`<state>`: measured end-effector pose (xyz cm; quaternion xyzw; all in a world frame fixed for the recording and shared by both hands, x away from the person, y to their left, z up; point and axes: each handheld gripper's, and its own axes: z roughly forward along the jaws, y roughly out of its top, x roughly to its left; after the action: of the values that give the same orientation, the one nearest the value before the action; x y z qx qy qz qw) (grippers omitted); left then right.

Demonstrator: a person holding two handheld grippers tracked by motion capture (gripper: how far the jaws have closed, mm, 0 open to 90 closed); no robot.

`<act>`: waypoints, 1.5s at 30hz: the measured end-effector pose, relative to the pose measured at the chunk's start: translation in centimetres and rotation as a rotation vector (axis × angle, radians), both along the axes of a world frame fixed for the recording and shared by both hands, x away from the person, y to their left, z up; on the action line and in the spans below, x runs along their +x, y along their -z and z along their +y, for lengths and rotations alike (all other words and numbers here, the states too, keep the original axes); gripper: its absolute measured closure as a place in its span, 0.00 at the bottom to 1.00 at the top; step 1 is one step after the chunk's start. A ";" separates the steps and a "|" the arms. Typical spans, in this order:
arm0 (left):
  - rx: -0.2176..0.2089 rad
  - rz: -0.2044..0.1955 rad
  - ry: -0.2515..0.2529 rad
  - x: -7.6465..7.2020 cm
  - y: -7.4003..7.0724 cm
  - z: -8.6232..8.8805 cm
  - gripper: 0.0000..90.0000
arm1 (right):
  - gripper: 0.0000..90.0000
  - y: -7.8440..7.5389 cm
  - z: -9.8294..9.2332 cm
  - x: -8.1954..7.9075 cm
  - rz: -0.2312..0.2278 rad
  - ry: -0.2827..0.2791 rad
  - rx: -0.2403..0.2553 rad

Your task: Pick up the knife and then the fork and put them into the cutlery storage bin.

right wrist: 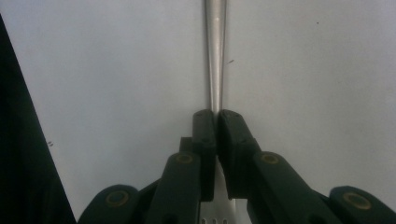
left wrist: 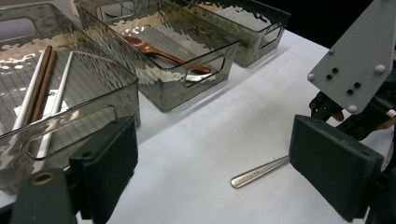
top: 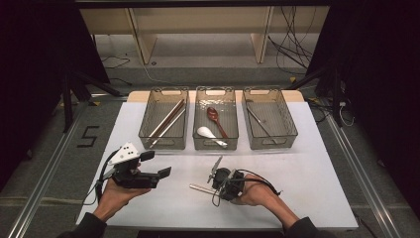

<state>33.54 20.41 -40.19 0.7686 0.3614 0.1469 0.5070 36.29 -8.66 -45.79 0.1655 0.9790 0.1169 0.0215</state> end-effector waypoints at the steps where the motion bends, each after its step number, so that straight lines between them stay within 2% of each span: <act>1: 0.001 -0.001 0.000 0.0 0.0 0.0 0.17 | 0.95 0.0 0.0 -0.1 -0.003 0.007 0.004; 5: 0.000 -0.001 -0.001 0.0 0.0 0.0 0.17 | 0.95 0.0 0.0 -0.1 -0.001 0.011 0.008; 9: 0.000 -0.002 0.000 0.0 0.0 0.1 0.17 | 0.96 0.0 -0.2 0.1 0.001 -0.009 0.006; 18: 0.001 -0.003 0.000 0.0 -0.1 0.1 0.17 | 0.96 -0.5 -0.8 0.3 0.008 0.041 0.034; 19: -0.004 -0.003 -0.003 0.0 -0.1 0.1 0.17 | 0.96 -0.5 -0.9 0.5 0.011 0.027 0.036; 22: -0.001 -0.004 0.000 0.0 -0.1 0.1 0.17 | 0.96 -0.5 -1.1 0.5 0.005 0.030 0.044; 27: -0.002 -0.004 -0.001 0.0 -0.1 0.1 0.17 | 0.96 -0.8 -1.5 0.8 0.007 0.039 0.044; 28: -0.003 -0.004 -0.002 0.0 -0.1 0.1 0.17 | 0.96 -0.8 -1.5 0.7 0.011 0.060 0.048; 31: -0.001 -0.004 0.000 0.0 -0.1 0.1 0.17 | 0.96 -0.7 -1.8 0.9 0.007 0.050 0.048; 38: -0.003 -0.004 -0.002 0.0 -0.1 0.1 0.17 | 0.96 -1.4 -2.5 1.2 0.004 0.070 0.068; 43: -0.004 -0.005 -0.002 0.0 -0.1 0.1 0.17 | 0.96 -1.7 -3.1 1.4 0.019 0.114 0.076; 44: -0.003 -0.004 -0.002 0.0 -0.1 0.2 0.17 | 0.96 -1.8 -3.3 1.5 0.008 0.103 0.080; 45: -0.003 -0.004 -0.002 0.0 -0.1 0.1 0.17 | 0.96 -2.0 -3.4 1.6 0.010 0.115 0.085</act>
<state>33.56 20.56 -40.09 0.7670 0.3615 0.1486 0.5089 37.86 -12.08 -43.78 0.2229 0.9621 0.1563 0.0164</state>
